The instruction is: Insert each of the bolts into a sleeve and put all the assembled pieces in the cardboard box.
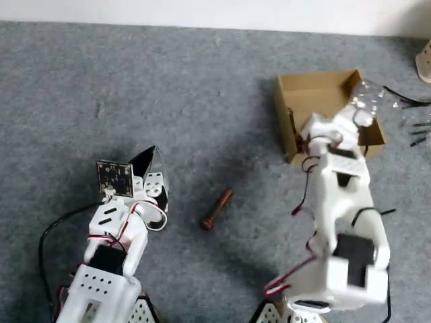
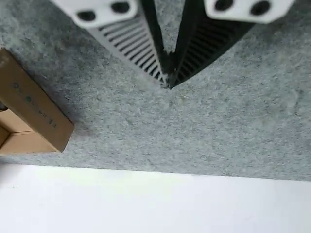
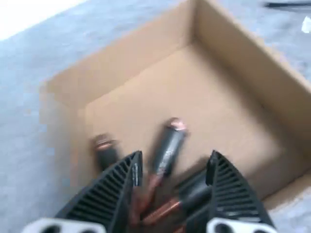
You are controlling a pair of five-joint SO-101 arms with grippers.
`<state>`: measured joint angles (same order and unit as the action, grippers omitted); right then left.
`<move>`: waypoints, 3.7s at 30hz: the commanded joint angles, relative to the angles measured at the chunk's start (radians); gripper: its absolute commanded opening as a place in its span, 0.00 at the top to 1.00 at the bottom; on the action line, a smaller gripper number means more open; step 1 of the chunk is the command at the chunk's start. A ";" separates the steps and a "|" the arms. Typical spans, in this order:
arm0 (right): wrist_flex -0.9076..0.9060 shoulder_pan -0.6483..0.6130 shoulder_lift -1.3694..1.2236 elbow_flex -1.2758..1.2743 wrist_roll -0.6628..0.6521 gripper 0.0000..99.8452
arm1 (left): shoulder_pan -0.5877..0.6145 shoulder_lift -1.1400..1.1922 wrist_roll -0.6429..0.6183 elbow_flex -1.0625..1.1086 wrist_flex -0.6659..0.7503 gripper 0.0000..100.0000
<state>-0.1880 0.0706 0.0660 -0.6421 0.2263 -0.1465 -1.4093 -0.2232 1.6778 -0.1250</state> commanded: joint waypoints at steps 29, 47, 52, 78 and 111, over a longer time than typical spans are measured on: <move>-0.318 -0.753 0.483 -0.348 -0.261 0.82 | 0.315 -0.002 0.003 0.004 0.091 0.99; -0.855 -0.776 0.472 -0.251 -1.074 0.82 | 0.283 -0.002 0.009 0.004 0.091 0.99; -0.794 -0.840 0.466 -0.255 -1.074 0.82 | 0.283 -0.002 0.009 0.004 0.091 0.99; -0.717 -0.837 0.007 -0.117 -1.151 0.82 | 0.283 -0.002 0.009 0.004 0.092 0.99; -0.671 -0.825 -0.122 -0.111 -1.160 0.99 | 0.283 -0.002 0.009 0.005 0.089 0.99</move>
<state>-0.8892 -0.7472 -0.0123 -0.7495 -0.9198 0.1511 -1.4093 -0.2232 1.6778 -0.0591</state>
